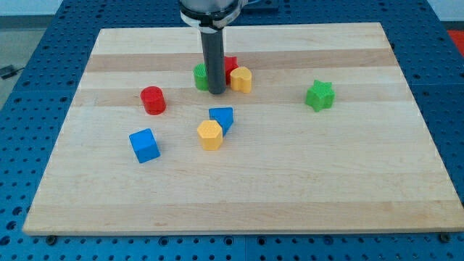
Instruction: Locate your at the right side of the green star
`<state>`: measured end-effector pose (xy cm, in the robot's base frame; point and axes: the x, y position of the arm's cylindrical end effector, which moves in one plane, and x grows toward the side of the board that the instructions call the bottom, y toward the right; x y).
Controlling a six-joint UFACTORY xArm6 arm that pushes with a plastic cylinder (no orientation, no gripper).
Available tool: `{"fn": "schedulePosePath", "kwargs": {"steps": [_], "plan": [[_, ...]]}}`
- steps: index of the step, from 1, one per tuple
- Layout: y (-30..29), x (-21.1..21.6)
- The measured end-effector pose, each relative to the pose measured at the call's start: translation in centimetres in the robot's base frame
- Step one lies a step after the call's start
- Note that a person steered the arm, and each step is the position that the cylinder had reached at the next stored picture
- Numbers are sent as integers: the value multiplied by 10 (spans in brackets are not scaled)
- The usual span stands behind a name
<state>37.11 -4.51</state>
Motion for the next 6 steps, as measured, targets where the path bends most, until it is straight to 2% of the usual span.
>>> {"fn": "schedulePosePath", "kwargs": {"steps": [1, 2, 6], "plan": [[14, 24], [56, 53], [219, 72]]}}
